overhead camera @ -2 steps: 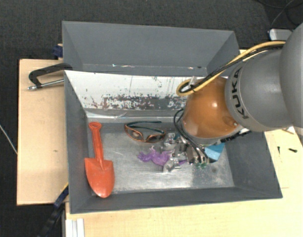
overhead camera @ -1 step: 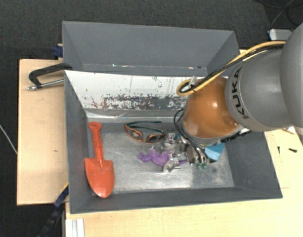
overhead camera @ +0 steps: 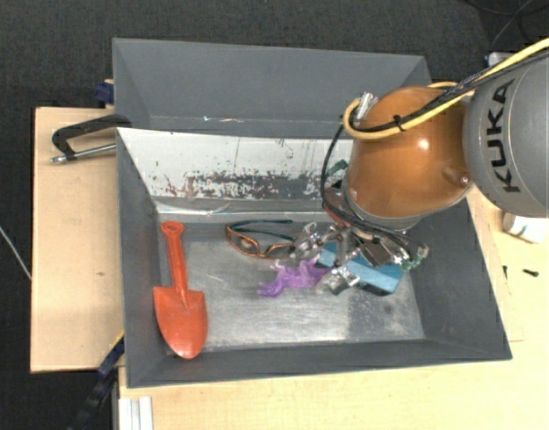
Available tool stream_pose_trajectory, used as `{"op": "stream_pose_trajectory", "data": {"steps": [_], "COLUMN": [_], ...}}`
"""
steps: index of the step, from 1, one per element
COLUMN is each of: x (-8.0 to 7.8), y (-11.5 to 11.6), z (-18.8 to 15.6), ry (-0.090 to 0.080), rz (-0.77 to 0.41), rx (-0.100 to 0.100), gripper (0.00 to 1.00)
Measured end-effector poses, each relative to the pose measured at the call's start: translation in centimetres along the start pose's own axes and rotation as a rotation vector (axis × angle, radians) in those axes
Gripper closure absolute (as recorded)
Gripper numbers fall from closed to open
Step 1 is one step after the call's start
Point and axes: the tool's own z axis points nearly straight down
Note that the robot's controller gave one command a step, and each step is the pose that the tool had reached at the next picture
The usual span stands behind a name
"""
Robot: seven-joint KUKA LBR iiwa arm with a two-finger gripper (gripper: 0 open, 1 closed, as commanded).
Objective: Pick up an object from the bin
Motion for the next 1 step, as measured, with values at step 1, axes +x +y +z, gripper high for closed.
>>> {"op": "stream_pose_trajectory", "data": {"steps": [1], "x": [0.00], "y": [0.01], "z": [0.00], "ry": [0.000], "rz": [0.000], "rx": [0.000], "gripper": [1.00]}}
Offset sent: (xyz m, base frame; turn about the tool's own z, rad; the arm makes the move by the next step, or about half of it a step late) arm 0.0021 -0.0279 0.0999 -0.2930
